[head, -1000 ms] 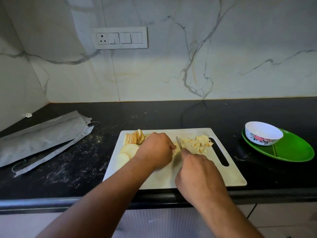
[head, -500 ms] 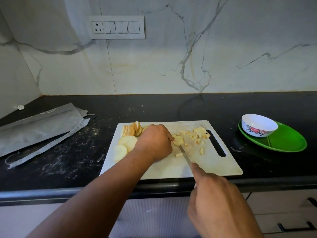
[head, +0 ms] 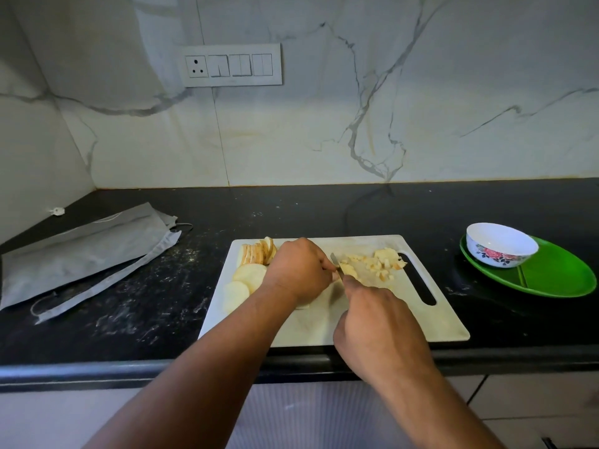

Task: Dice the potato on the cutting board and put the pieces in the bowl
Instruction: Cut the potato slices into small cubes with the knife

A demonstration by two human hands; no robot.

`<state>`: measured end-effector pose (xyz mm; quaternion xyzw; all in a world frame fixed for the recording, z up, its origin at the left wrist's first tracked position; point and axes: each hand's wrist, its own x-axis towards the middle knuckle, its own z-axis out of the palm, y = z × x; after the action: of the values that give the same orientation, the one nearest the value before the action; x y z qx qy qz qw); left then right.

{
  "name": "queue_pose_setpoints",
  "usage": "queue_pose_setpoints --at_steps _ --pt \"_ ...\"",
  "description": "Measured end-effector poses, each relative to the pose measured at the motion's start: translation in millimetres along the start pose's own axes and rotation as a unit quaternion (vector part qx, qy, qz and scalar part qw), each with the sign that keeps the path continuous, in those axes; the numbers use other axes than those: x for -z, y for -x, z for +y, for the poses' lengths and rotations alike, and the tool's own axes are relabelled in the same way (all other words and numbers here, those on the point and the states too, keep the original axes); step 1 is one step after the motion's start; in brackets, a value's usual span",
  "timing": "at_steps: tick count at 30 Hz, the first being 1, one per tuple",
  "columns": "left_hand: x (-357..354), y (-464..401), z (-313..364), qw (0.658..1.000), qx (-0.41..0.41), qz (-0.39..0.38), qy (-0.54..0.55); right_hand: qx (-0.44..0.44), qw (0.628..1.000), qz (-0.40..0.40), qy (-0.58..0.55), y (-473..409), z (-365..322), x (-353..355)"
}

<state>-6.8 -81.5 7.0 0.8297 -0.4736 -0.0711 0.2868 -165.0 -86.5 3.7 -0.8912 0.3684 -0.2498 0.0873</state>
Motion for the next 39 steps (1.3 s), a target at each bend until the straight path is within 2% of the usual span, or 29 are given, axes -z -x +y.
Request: queue_pose_setpoints --at_steps 8,12,18,24,30,35,39 --pt "-3 2 1 1.000 0.005 0.003 0.009 -0.007 0.998 -0.066 0.019 29 2 7" --pt "-2 1 2 1.000 0.001 -0.015 -0.021 -0.010 0.996 -0.091 0.021 48 3 20" --pt "17 -3 6 0.993 -0.024 -0.096 -0.060 -0.018 0.998 -0.056 0.022 46 2 29" --pt "10 -4 9 0.999 0.010 -0.032 -0.012 -0.009 1.000 -0.013 0.025 19 -7 15" --pt "8 -4 11 0.998 0.067 0.014 0.001 0.001 1.000 -0.010 0.016 5 -7 5" --pt "6 -5 12 0.995 0.095 0.021 0.015 -0.008 1.000 -0.014 0.012 4 -9 1" --pt "4 -2 12 0.996 0.085 0.030 0.012 -0.003 1.000 -0.028 0.010 5 -14 0"
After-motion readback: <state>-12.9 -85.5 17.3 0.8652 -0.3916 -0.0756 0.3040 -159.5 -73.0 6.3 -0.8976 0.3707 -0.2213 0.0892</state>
